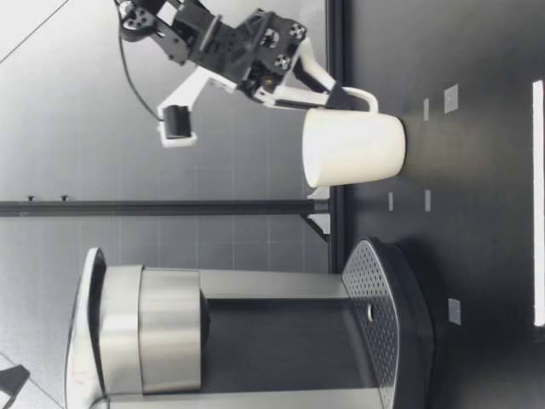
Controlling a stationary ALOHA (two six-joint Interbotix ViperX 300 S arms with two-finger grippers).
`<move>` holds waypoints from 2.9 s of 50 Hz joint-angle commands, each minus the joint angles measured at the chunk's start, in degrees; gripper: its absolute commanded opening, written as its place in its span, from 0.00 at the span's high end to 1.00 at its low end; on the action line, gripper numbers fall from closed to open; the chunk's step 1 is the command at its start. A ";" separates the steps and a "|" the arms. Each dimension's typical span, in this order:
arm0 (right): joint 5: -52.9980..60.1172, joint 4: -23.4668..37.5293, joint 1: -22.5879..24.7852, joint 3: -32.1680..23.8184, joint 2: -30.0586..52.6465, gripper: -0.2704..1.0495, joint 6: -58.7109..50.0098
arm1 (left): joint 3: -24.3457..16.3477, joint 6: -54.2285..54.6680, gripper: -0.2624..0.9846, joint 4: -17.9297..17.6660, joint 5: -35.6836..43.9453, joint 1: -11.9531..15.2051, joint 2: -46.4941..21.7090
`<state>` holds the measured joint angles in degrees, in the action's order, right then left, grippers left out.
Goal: Place the coffee capsule inside the capsule container, then place the cup onto the center of the cup tray.
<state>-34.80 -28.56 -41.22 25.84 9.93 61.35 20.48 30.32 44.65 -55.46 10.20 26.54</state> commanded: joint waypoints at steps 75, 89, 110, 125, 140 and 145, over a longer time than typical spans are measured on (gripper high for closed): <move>0.70 -6.33 9.76 -16.88 6.06 0.75 -2.99 | 0.97 0.26 0.73 0.18 0.18 0.09 3.87; 0.70 -6.33 10.37 -19.95 8.88 0.75 -3.16 | 1.14 0.26 0.73 0.18 0.18 0.09 3.87; 0.70 -6.33 10.90 -22.85 11.60 0.75 -3.16 | 1.76 0.26 0.73 0.18 0.18 0.09 4.66; 0.62 -6.33 11.16 -23.29 11.69 0.72 -3.16 | 1.85 0.44 0.73 0.18 0.18 0.09 4.66; 0.79 -6.42 11.16 -23.55 11.51 0.37 -4.39 | 1.93 0.70 0.73 0.09 0.18 0.09 4.66; 0.70 -6.42 11.25 -23.55 11.34 0.33 -4.57 | 2.02 0.97 0.73 0.09 0.26 0.09 4.66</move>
<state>-34.37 -34.63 -30.50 4.22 22.94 57.04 23.12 31.11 44.56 -55.46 10.11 30.50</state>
